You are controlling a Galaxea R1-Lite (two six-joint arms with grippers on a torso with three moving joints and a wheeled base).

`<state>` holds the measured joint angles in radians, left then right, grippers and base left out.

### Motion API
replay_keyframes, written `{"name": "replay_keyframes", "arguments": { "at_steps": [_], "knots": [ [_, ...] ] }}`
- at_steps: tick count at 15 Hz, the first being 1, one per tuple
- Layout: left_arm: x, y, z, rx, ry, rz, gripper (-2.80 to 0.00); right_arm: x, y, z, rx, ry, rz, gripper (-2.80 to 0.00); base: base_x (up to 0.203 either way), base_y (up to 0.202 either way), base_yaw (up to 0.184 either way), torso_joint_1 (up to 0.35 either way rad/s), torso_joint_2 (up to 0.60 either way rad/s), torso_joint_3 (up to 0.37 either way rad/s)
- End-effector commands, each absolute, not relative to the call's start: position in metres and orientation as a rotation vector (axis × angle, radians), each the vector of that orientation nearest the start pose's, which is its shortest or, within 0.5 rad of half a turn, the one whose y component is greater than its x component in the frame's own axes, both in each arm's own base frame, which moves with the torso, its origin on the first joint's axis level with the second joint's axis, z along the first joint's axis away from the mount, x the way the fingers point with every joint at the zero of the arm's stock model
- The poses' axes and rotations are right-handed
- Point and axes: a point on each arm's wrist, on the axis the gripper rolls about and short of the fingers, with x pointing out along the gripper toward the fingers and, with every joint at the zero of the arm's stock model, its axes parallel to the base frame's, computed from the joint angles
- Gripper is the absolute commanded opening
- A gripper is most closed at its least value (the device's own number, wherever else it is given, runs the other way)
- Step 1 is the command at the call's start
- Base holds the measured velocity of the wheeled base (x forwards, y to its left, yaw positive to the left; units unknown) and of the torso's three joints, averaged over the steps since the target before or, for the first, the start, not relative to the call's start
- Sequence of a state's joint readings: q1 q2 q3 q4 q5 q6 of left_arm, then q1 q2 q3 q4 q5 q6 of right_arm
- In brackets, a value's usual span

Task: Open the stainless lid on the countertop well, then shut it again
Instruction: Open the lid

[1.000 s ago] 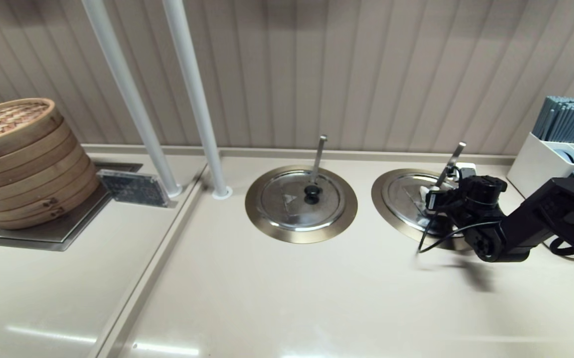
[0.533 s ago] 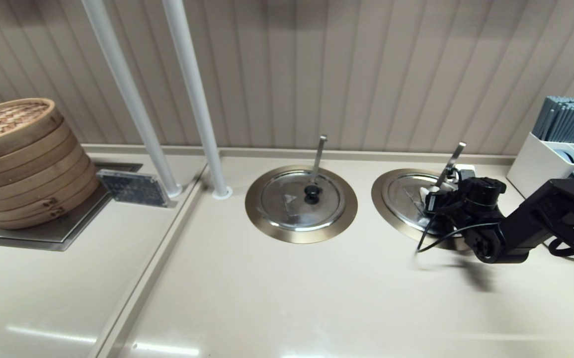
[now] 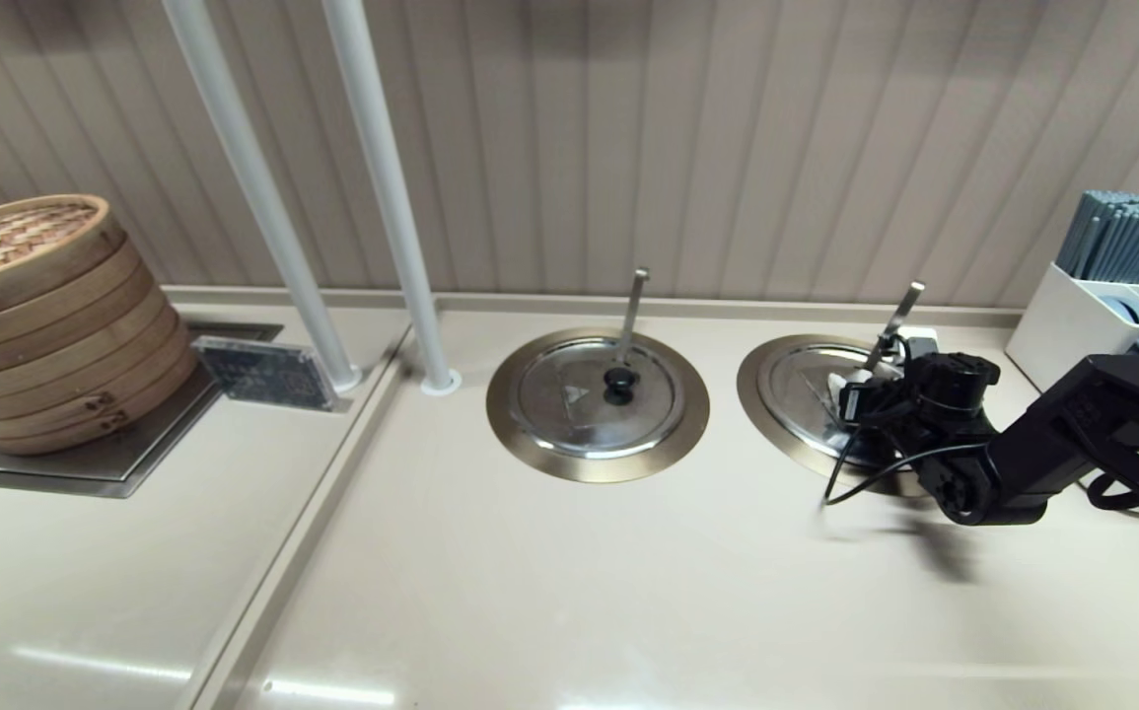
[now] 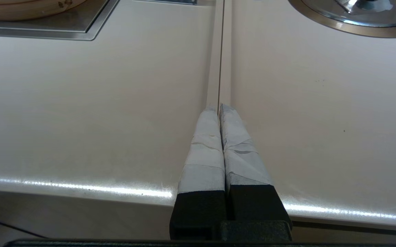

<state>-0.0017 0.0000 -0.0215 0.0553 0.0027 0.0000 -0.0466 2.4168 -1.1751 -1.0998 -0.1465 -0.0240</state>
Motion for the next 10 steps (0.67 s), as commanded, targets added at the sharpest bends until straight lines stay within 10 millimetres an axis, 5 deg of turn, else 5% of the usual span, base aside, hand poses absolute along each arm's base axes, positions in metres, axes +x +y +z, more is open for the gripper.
{"name": "replay_keyframes", "arguments": {
  "at_steps": [1, 10],
  "knots": [
    [-0.025, 0.000, 0.076, 0.000, 0.035, 0.002, -2.80, 0.453, -0.024, 0.042, -0.032, 0.144, -0.191, 0.00, 0.000, 0.000, 0.000, 0.000, 0.00, 0.000],
    [-0.025, 0.000, 0.076, 0.000, 0.035, 0.002, -2.80, 0.449, -0.014, 0.051, -0.031, 0.124, -0.169, 0.00, 0.000, 0.000, 0.000, 0.000, 0.00, 0.000]
  ]
}}
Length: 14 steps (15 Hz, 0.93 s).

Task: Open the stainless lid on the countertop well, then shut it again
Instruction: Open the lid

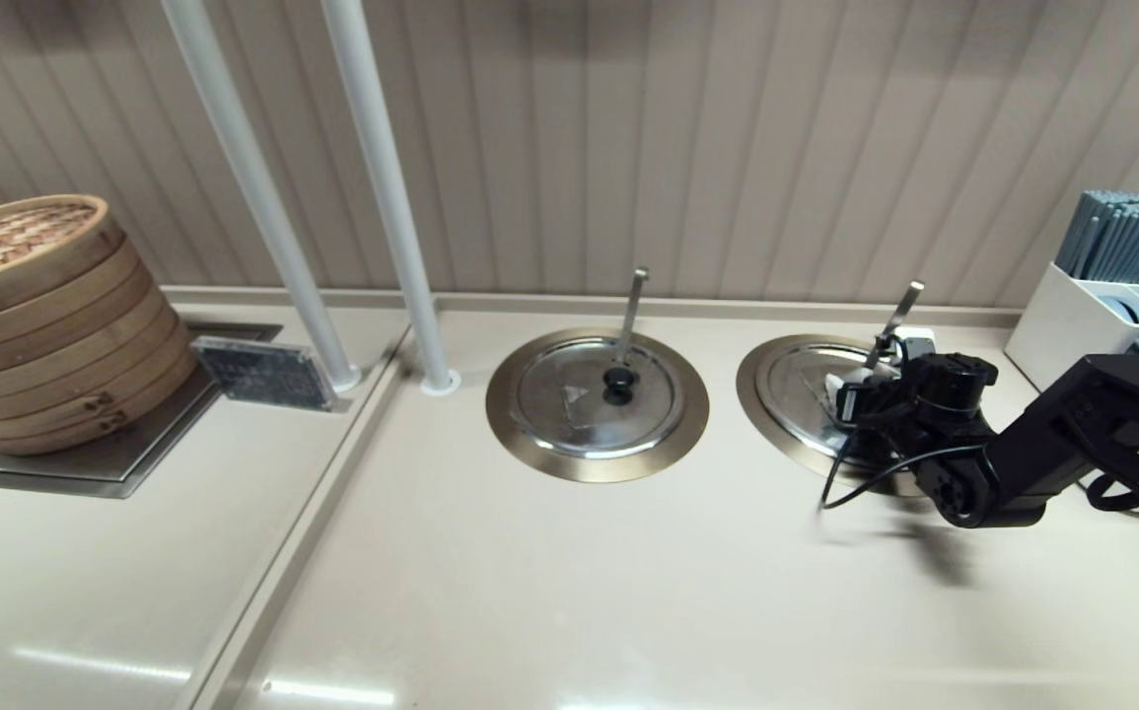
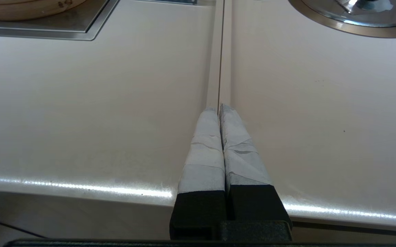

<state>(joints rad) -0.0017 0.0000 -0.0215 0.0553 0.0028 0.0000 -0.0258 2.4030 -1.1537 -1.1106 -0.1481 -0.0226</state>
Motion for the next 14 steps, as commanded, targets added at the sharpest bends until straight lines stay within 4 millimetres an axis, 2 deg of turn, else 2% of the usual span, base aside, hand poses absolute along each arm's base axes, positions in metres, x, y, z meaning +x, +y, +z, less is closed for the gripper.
{"name": "replay_keyframes", "arguments": {
  "at_steps": [1, 7, 12, 14],
  "knots": [
    [-0.025, 0.000, 0.076, 0.000, 0.035, 0.002, -2.80, 0.448, -0.012, 0.054, -0.030, 0.118, -0.166, 0.00, 0.000, 0.000, 0.000, 0.000, 0.00, 0.000],
    [-0.025, 0.000, 0.076, 0.000, 0.034, 0.002, -2.80, 0.445, -0.008, 0.062, -0.030, 0.102, -0.161, 0.00, 0.000, 0.000, 0.000, 0.000, 0.00, 0.000],
    [-0.025, 0.000, 0.076, 0.000, 0.035, 0.002, -2.80, 0.434, 0.011, 0.081, -0.029, 0.063, -0.120, 0.00, 0.000, 0.000, 0.000, 0.000, 0.00, 0.000],
    [-0.025, 0.000, 0.076, 0.000, 0.035, 0.002, -2.80, 0.433, 0.014, 0.082, -0.030, 0.053, -0.127, 0.00, 0.000, 0.000, 0.000, 0.000, 0.00, 0.000]
  ]
}}
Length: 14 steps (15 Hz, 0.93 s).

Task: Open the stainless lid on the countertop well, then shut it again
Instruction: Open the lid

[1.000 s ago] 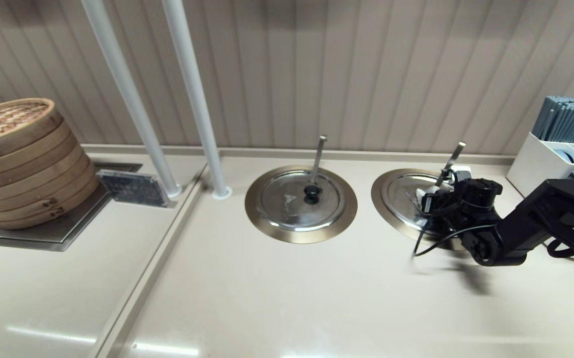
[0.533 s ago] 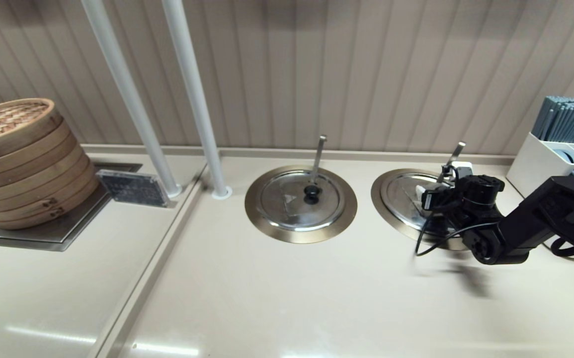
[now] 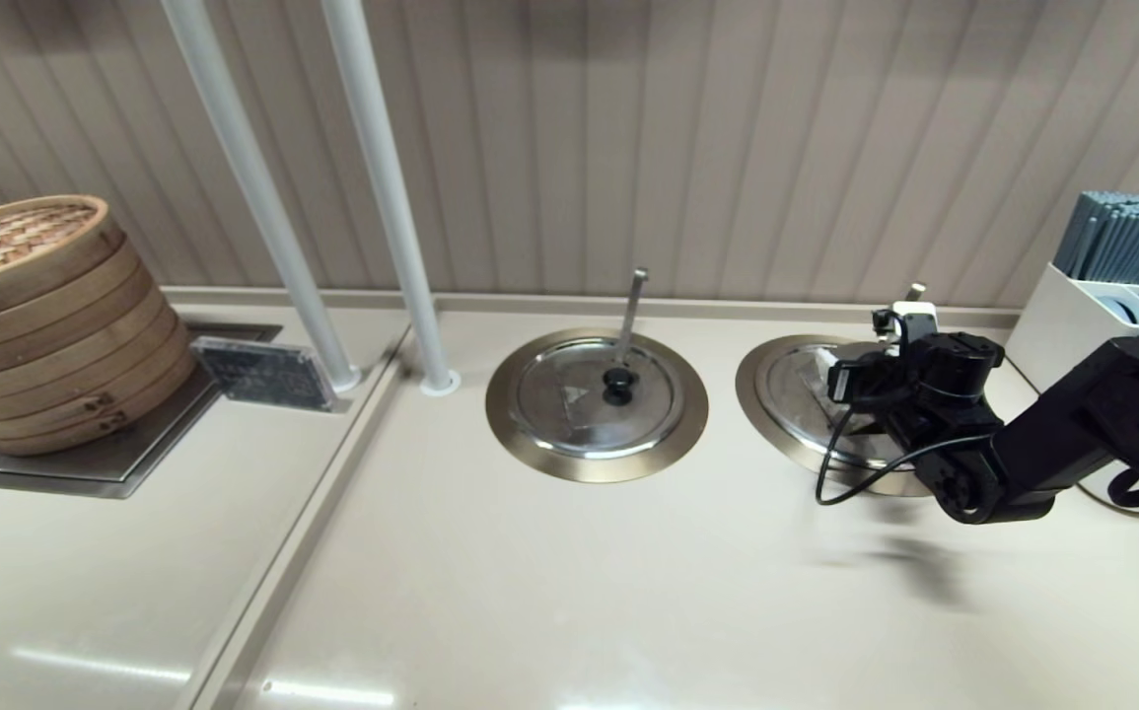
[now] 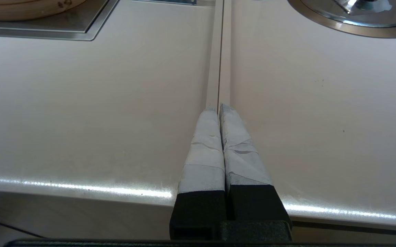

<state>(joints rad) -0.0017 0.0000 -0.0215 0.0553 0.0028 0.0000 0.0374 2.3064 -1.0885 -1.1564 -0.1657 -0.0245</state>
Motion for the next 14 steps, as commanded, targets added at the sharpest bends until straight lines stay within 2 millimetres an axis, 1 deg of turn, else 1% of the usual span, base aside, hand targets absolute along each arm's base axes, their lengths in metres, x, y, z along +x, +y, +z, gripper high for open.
{"name": "replay_keyframes", "arguments": {
  "at_steps": [1, 6, 8, 11, 14],
  "knots": [
    [-0.025, 0.000, 0.076, 0.000, 0.034, 0.002, -2.80, 0.433, 0.016, 0.083, -0.030, 0.050, -0.124, 0.00, 0.000, 0.000, 0.000, 0.000, 0.00, 0.000],
    [-0.025, 0.000, 0.076, 0.000, 0.034, 0.002, -2.80, 0.425, 0.027, 0.091, -0.029, 0.038, -0.099, 0.00, 0.000, 0.000, 0.000, 0.000, 0.00, 0.000],
    [-0.025, 0.000, 0.076, 0.000, 0.035, 0.002, -2.80, 0.420, 0.036, 0.094, -0.029, 0.035, -0.081, 0.00, 0.000, 0.000, 0.000, 0.000, 0.00, 0.000],
    [-0.025, 0.000, 0.076, 0.000, 0.035, 0.002, -2.80, 0.418, 0.045, 0.090, -0.034, 0.030, -0.076, 0.00, 0.000, 0.000, 0.000, 0.000, 0.00, 0.000],
    [-0.025, 0.000, 0.076, 0.000, 0.034, 0.002, -2.80, 0.415, 0.051, 0.094, -0.032, 0.024, -0.070, 0.00, 0.000, 0.000, 0.000, 0.000, 0.00, 0.000]
  ]
}}
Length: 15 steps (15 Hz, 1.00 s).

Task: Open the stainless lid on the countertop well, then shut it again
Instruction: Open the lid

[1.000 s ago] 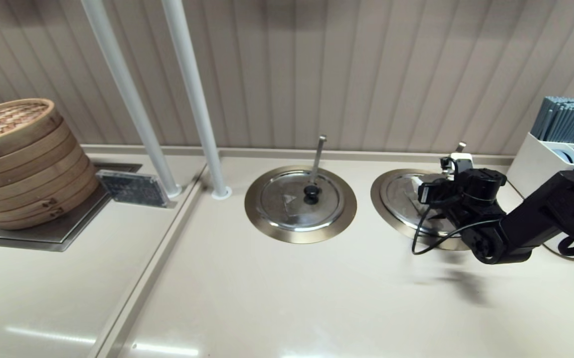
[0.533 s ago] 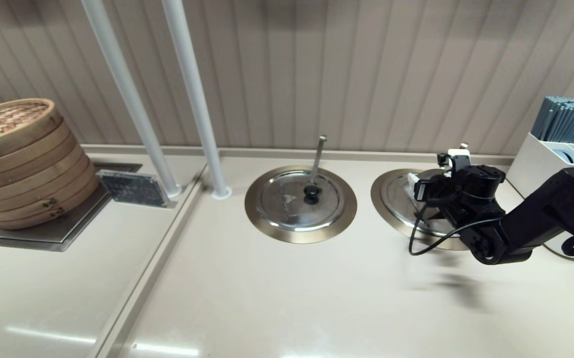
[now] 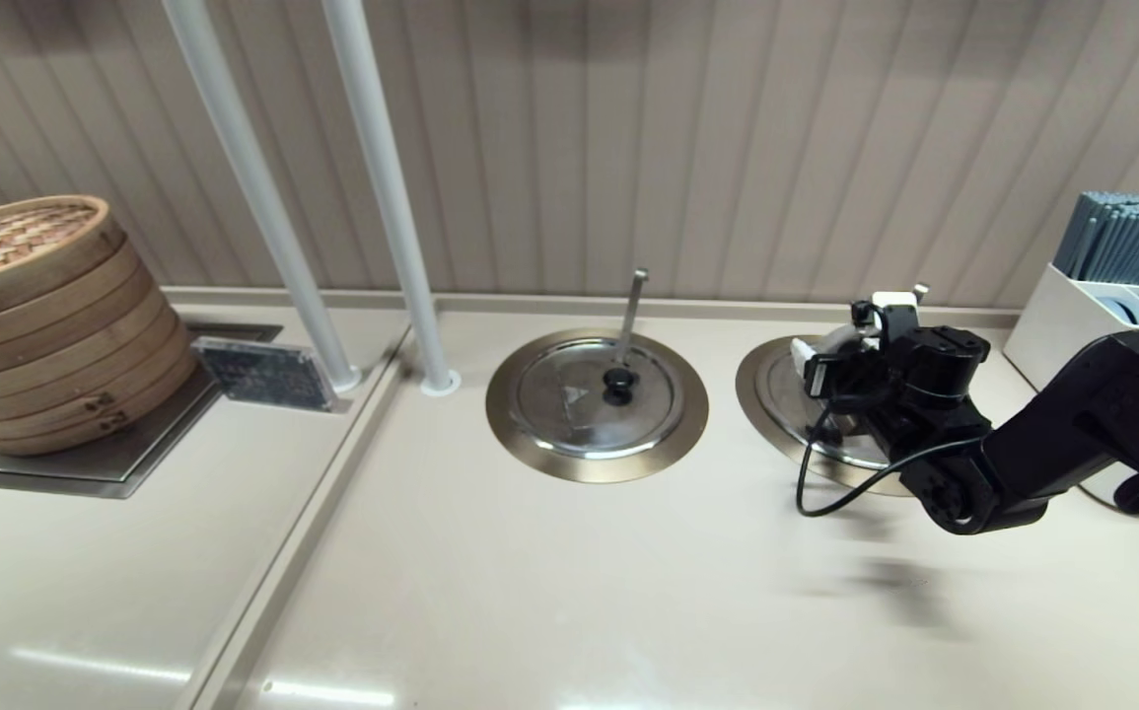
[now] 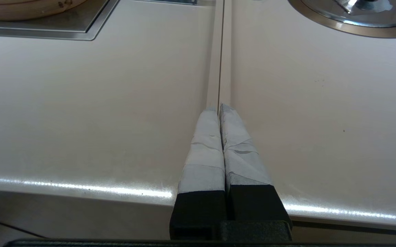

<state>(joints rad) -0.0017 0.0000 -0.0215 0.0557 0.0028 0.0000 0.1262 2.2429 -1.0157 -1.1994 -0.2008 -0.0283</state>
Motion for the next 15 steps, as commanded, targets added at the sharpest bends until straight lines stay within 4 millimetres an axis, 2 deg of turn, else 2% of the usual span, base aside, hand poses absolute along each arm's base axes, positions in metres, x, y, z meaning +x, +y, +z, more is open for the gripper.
{"name": "replay_keyframes", "arguments": {
  "at_steps": [1, 10, 15],
  "knots": [
    [-0.025, 0.000, 0.076, 0.000, 0.035, 0.002, -2.80, 0.412, 0.055, 0.094, -0.033, 0.030, -0.071, 0.00, 0.000, 0.000, 0.000, 0.000, 0.00, 0.000],
    [-0.025, 0.000, 0.076, 0.000, 0.034, 0.002, -2.80, 0.386, 0.098, 0.083, -0.045, 0.041, 0.012, 0.00, 0.000, 0.000, 0.000, 0.000, 0.00, 0.000],
    [-0.025, 0.000, 0.076, 0.000, 0.035, 0.002, -2.80, 0.365, 0.120, 0.098, -0.041, 0.023, 0.069, 0.00, 0.000, 0.000, 0.000, 0.000, 0.00, 0.000]
  ]
}}
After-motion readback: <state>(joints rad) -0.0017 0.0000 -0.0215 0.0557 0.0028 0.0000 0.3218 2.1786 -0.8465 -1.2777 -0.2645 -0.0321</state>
